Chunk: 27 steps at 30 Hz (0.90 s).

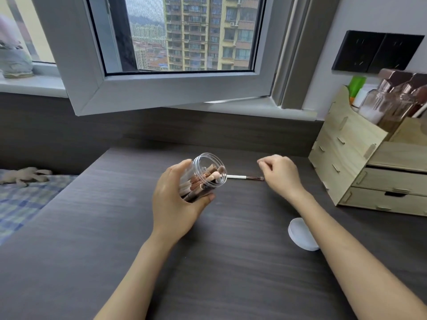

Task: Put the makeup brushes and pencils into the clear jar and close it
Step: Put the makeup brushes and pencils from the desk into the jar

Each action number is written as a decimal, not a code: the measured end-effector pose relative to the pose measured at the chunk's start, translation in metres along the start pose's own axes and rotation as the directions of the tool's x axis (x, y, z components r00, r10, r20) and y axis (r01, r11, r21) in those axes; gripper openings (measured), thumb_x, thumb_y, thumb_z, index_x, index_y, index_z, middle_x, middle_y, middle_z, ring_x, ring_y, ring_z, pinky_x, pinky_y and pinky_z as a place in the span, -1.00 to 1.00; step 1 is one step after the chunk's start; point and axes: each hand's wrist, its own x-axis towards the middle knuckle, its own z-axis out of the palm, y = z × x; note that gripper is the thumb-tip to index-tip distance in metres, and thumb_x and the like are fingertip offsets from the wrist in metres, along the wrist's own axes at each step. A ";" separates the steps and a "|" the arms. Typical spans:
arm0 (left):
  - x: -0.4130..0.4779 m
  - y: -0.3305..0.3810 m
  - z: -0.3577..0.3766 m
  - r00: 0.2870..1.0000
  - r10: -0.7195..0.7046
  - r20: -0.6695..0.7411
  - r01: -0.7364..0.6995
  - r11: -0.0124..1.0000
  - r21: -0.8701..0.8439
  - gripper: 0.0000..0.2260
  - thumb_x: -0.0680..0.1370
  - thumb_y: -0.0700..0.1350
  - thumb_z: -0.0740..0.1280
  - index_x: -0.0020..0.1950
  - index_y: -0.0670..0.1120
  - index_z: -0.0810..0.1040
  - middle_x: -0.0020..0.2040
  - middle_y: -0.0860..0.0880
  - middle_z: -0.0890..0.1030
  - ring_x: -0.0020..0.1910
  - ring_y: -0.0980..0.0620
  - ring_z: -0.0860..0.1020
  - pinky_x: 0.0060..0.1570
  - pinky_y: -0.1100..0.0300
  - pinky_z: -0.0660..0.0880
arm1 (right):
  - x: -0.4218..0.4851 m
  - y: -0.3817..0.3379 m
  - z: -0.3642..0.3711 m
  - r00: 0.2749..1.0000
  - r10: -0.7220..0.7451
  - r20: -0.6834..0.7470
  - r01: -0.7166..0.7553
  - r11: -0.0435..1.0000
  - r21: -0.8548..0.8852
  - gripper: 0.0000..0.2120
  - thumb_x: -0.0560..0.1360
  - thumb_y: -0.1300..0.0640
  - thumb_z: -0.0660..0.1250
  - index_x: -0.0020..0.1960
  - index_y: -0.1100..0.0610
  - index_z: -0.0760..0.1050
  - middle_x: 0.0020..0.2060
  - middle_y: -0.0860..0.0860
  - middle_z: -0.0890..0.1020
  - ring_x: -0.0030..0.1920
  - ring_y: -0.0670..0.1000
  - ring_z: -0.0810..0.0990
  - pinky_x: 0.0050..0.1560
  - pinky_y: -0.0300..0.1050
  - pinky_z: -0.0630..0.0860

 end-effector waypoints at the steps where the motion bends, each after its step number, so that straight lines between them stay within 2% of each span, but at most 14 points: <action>1: 0.000 -0.001 0.000 1.000 -0.011 -0.003 0.011 1.000 -0.003 -0.35 0.18 -0.01 0.55 0.24 0.06 0.43 0.12 0.28 0.45 0.15 0.05 0.50 0.09 -0.09 0.51 | 0.004 0.008 0.009 0.996 0.012 0.084 -0.002 0.993 -0.121 -0.74 0.55 0.12 0.18 0.08 0.13 0.61 0.07 0.13 0.64 0.11 0.23 0.51 0.11 0.02 0.44; 4: 0.000 0.000 -0.001 0.998 -0.057 -0.011 0.057 0.998 -0.016 -0.34 0.17 0.00 0.54 0.24 0.02 0.45 0.11 0.17 0.51 0.14 0.14 0.48 0.11 -0.06 0.51 | 0.009 0.020 0.028 0.973 0.009 0.231 0.074 0.936 -0.345 -0.71 0.57 0.06 0.17 0.23 0.06 0.52 0.17 0.11 0.57 0.17 0.20 0.42 0.15 0.01 0.39; 8: 0.001 0.001 -0.002 0.997 -0.082 -0.010 0.082 0.996 -0.027 -0.35 0.17 -0.01 0.54 0.24 -0.01 0.46 0.14 0.08 0.53 0.14 0.15 0.47 0.12 -0.03 0.50 | 0.012 0.024 0.037 0.974 -0.075 0.213 0.162 0.889 -0.429 -0.74 0.56 0.06 0.17 0.14 0.08 0.56 0.08 0.11 0.58 0.12 0.19 0.42 0.05 0.02 0.39; 11: 0.000 0.000 -0.002 0.998 -0.070 0.002 0.070 0.997 -0.009 -0.34 0.18 -0.07 0.59 0.24 -0.01 0.46 0.13 0.08 0.52 0.13 0.15 0.46 0.14 0.11 0.47 | 0.009 0.027 0.038 0.974 -0.121 0.191 0.193 0.886 -0.423 -0.79 0.55 0.09 0.19 0.04 0.16 0.53 0.02 0.11 0.60 0.08 0.18 0.44 -0.01 0.03 0.38; 13: 0.000 -0.001 -0.002 0.998 -0.058 0.007 0.058 0.998 0.008 -0.33 0.18 -0.11 0.61 0.24 -0.02 0.46 0.13 0.09 0.52 0.12 0.19 0.45 0.13 0.29 0.41 | 0.005 0.025 0.032 0.985 -0.096 0.144 0.136 0.945 -0.296 -0.83 0.56 0.12 0.19 0.00 0.19 0.49 -0.04 0.14 0.62 0.03 0.19 0.47 -0.05 0.01 0.38; 15: 0.000 0.000 -0.002 0.999 -0.054 0.005 0.054 0.998 0.013 -0.33 0.18 -0.13 0.62 0.24 -0.02 0.46 0.13 0.09 0.52 0.12 0.20 0.44 0.11 0.39 0.36 | 0.000 0.018 0.017 0.999 -0.009 0.041 0.009 1.000 0.002 -0.88 0.54 0.17 0.21 -0.06 0.19 0.49 -0.16 0.14 0.63 -0.09 0.13 0.53 -0.15 -0.06 0.36; 17: 0.000 0.000 -0.002 0.998 -0.054 0.007 0.054 0.998 0.013 -0.33 0.18 -0.13 0.62 0.24 -0.03 0.47 0.13 0.09 0.52 0.12 0.19 0.44 0.10 0.42 0.34 | -0.009 0.007 -0.009 0.995 0.047 -0.092 -0.017 0.952 0.306 -0.90 0.52 0.22 0.24 -0.15 0.13 0.50 -0.33 0.05 0.59 -0.28 -0.04 0.52 -0.23 -0.15 0.34; 19: -0.001 0.000 -0.002 0.999 -0.054 0.009 0.054 0.999 0.011 -0.33 0.18 -0.13 0.62 0.24 -0.03 0.46 0.13 0.09 0.51 0.12 0.19 0.44 0.10 0.45 0.33 | -0.022 -0.008 -0.041 0.982 0.053 -0.179 0.046 0.861 0.506 -0.84 0.51 0.25 0.26 -0.21 0.06 0.50 -0.42 -0.01 0.54 -0.42 -0.11 0.45 -0.33 -0.14 0.34; 21: -0.001 0.000 -0.001 0.999 -0.044 0.015 0.044 0.999 0.013 -0.33 0.18 -0.11 0.62 0.24 -0.02 0.46 0.13 0.11 0.51 0.12 0.17 0.45 0.10 0.42 0.36 | -0.039 -0.022 -0.073 0.981 0.019 -0.195 0.092 0.834 0.545 -0.84 0.51 0.25 0.28 -0.21 0.06 0.52 -0.44 -0.01 0.53 -0.45 -0.10 0.42 -0.41 -0.21 0.34; 24: -0.001 0.001 0.000 1.000 -0.019 0.015 0.019 1.000 0.022 -0.33 0.18 -0.09 0.60 0.24 -0.01 0.46 0.11 0.13 0.50 0.12 0.13 0.47 0.10 0.35 0.39 | -0.061 -0.043 -0.107 0.976 -0.105 -0.191 0.178 0.891 0.418 -0.86 0.49 0.25 0.30 -0.21 0.09 0.55 -0.45 0.00 0.54 -0.46 -0.13 0.43 -0.44 -0.42 0.30; 27: -0.002 0.005 0.001 1.000 0.025 0.006 -0.026 0.999 0.037 -0.35 0.18 -0.02 0.55 0.23 0.05 0.43 0.10 0.16 0.50 0.11 0.06 0.50 0.11 0.08 0.49 | -0.067 -0.064 -0.116 0.962 -0.234 -0.143 0.264 0.930 0.254 -0.91 0.46 0.24 0.33 -0.20 0.11 0.56 -0.45 0.01 0.55 -0.41 -0.01 0.46 -0.42 -0.26 0.37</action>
